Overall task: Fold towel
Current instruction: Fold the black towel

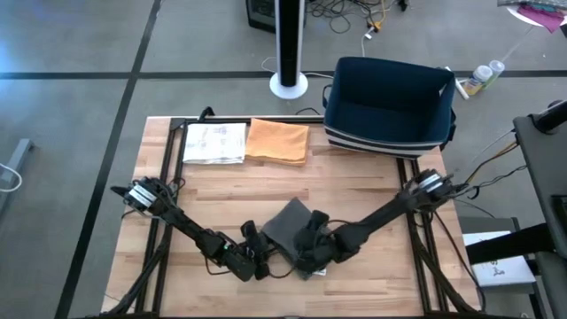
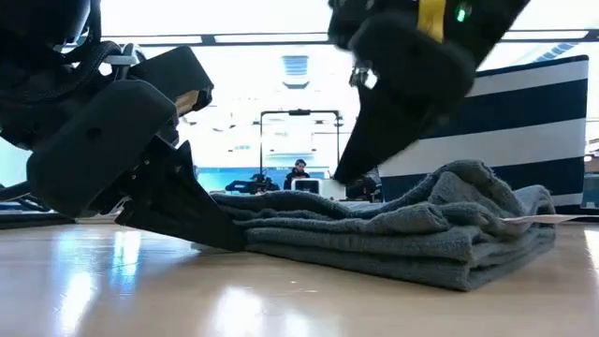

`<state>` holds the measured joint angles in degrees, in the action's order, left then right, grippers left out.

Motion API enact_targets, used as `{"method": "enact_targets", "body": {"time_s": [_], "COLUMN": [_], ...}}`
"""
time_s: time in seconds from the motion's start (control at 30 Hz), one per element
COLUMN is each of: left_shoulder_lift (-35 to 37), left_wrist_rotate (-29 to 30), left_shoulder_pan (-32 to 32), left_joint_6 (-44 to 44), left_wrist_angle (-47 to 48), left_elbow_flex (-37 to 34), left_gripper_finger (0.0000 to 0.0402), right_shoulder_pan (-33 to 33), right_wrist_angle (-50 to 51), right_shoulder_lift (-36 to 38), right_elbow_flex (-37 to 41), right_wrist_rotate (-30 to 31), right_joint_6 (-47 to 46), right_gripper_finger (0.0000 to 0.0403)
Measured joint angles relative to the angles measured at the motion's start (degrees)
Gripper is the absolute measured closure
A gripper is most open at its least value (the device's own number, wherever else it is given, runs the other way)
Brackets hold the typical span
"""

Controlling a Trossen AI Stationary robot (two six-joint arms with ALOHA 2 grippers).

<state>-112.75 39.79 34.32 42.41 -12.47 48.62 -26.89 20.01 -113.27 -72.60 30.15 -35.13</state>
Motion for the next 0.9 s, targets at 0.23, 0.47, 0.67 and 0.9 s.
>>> {"method": "enact_targets", "body": {"time_s": [0.23, 0.47, 0.67, 0.9], "left_shoulder_lift": [0.0, 0.0, 0.9, 9.7], "left_wrist_rotate": [-0.2, -0.1, -0.5, -7.6], "left_shoulder_pan": [-0.3, -0.4, -0.4, 0.9], "left_joint_6": [0.0, -0.3, -3.6, -10.4], "left_wrist_angle": [0.4, 0.7, 2.7, 9.4], "left_elbow_flex": [0.0, 0.0, 0.0, -0.4], "left_gripper_finger": [0.0305, 0.0309, 0.0298, 0.0290], "right_shoulder_pan": [0.5, 1.0, -1.4, -4.1], "right_wrist_angle": [-9.4, -6.3, 6.1, 8.7], "right_shoulder_lift": [-5.2, -3.9, 2.1, 4.1], "right_elbow_flex": [-3.8, -4.9, -4.1, -2.3], "right_wrist_rotate": [-3.2, -3.1, -1.6, -10.1], "right_joint_6": [4.5, 5.2, 5.8, 10.3], "right_gripper_finger": [0.0212, 0.0206, 0.0207, 0.0208]}}
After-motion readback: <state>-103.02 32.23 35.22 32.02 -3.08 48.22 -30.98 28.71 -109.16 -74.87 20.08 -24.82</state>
